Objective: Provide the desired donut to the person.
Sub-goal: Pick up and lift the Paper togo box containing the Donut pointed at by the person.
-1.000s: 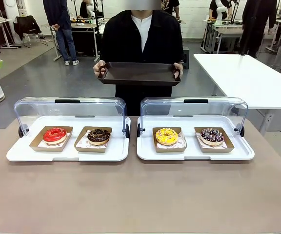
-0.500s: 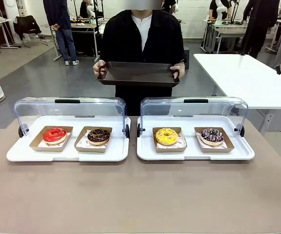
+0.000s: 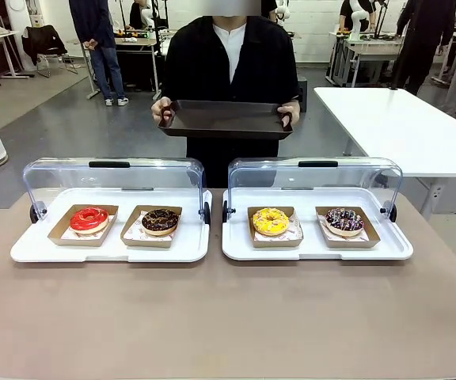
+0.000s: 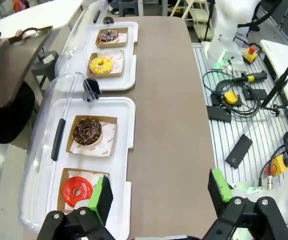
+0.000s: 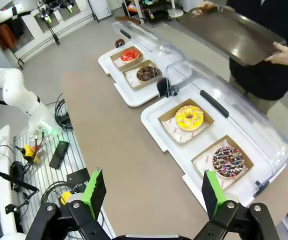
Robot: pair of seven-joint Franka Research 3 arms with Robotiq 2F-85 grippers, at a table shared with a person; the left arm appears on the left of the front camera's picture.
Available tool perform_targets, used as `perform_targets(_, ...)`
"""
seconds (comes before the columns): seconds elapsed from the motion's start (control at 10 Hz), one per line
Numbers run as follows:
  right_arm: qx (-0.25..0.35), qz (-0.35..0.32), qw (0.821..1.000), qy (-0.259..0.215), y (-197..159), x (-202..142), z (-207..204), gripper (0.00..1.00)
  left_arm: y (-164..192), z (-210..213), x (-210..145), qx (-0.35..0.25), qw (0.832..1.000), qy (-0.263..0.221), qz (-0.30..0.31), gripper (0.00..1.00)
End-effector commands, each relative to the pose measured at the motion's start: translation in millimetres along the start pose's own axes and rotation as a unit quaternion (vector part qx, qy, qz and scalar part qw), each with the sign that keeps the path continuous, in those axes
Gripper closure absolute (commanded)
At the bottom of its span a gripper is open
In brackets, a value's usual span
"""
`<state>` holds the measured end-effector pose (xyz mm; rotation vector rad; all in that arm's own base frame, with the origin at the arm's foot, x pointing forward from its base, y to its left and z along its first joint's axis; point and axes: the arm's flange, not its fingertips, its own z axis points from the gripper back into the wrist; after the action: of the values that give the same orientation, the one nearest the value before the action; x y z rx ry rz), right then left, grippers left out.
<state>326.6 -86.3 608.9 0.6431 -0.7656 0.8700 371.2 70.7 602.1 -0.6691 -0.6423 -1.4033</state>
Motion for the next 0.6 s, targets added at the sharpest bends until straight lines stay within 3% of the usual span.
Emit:
perform_targets(0.0,0.013,0.014,1.000,-0.003,-1.2,3.9,-6.1,0.00,-7.6,-7.1,0.1,0.019,1.000,0.018,0.017,0.00)
perform_targets(0.1,0.000,0.000,1.000,0.000,0.0,0.0,0.0,0.00,0.0,0.0,0.0,0.000,1.000,0.000,0.000,0.00)
perform_targets(0.5,0.000,0.000,1.000,0.000,0.0,0.0,0.0,0.00,0.0,0.0,0.0,0.000,1.000,0.000,0.000,0.00)
